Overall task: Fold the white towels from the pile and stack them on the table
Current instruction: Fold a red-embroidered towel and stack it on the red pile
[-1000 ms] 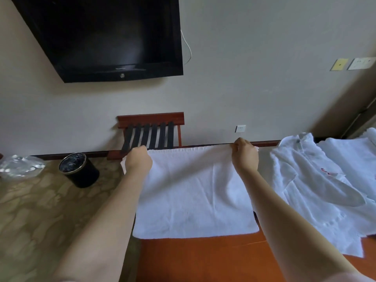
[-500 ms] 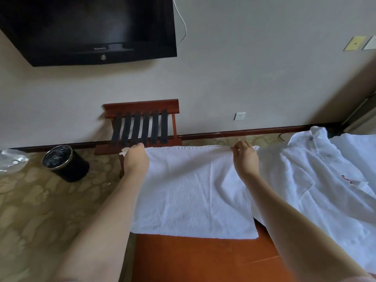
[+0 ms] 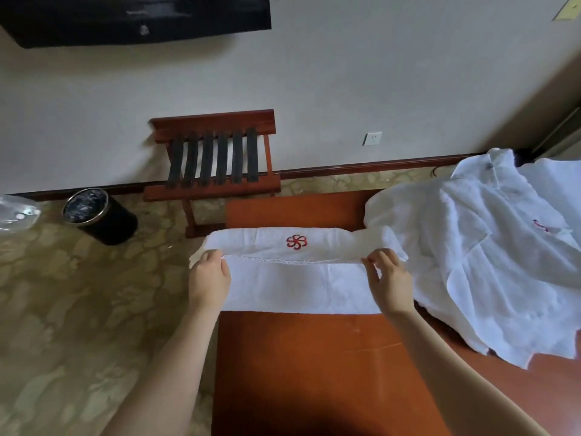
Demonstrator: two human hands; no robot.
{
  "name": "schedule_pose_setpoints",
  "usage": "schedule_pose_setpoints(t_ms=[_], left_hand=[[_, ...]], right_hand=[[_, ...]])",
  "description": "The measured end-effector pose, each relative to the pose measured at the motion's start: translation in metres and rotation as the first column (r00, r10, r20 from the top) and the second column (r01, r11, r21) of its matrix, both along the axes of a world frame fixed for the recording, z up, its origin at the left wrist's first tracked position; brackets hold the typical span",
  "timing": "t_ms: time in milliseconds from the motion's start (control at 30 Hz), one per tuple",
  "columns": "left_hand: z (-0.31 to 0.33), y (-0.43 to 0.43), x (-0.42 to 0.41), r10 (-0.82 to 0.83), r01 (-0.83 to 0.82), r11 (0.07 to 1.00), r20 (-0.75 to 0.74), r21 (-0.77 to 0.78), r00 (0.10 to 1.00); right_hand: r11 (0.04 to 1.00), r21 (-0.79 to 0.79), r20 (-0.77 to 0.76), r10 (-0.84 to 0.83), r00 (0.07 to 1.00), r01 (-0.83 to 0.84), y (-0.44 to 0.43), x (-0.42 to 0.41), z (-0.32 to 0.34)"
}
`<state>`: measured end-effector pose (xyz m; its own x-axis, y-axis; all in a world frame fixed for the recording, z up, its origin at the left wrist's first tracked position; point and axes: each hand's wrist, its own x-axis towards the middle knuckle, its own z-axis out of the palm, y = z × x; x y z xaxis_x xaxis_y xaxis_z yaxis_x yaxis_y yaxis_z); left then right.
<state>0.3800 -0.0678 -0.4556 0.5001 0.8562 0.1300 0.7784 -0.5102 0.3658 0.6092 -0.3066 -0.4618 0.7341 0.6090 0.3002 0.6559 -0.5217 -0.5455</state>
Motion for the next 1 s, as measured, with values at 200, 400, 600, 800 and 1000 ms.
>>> schedule_pose_setpoints(t_ms=[200, 400, 600, 800, 1000], left_hand=[[-0.033, -0.023, -0.024, -0.028, 0.013, 0.992, -0.115, -0.125, 0.993], [-0.048, -0.031, -0.03, -0.013, -0.049, 0.977, -0.283, -0.21, 0.959], [-0.052, -0.03, -0.025, -0.09, 0.039, 0.994, -0.6, -0.097, 0.795], [-0.067, -0.048, 0.003, -0.417, 0.379, 0.908, -0.492, -0.18, 0.764], [-0.068, -0.052, 0.002, -0.435, 0.393, 0.899, -0.503, -0.194, 0.747]], right_hand=[[0.992, -0.127, -0.034, 0.023, 0.999, -0.027, -0.027, -0.022, -0.026], [0.945, -0.323, -0.176, 0.0, 0.984, -0.057, -0.04, -0.037, -0.042], [0.807, -0.584, -0.168, -0.02, 0.986, -0.083, -0.036, -0.036, -0.044], [0.777, -0.55, -0.271, 0.181, 0.945, -0.307, -0.003, -0.048, -0.047], [0.742, -0.576, -0.299, 0.199, 0.933, -0.343, -0.003, -0.049, -0.056]])
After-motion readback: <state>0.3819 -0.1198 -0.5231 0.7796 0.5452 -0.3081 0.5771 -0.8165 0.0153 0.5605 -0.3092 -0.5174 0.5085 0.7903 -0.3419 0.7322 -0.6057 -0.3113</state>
